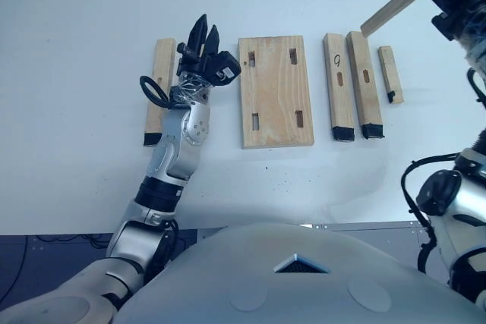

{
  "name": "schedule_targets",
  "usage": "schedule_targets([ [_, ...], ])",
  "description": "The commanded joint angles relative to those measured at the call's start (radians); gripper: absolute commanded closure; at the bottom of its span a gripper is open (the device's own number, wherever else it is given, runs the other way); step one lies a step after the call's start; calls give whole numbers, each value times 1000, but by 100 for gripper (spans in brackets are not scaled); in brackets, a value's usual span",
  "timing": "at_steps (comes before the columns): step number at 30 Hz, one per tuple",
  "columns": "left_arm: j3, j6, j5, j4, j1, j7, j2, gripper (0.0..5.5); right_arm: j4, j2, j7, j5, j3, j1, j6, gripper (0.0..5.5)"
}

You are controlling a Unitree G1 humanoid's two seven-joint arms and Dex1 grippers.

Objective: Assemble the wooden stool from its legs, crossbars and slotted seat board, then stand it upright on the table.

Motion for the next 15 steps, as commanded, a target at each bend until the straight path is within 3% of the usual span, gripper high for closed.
schedule_targets([
  [1, 50, 43, -21, -36, 37, 28, -12, 475, -6, -47, 44, -5, 12, 8, 78, 511],
  [8, 96, 80, -20, -69, 81, 49, -7, 475, -89, -15, 28, 7, -25, 67, 191, 511],
  [15, 75, 87, -13, -69, 73, 51, -20, 475, -126, -12, 45, -66, 12, 116, 152, 511],
])
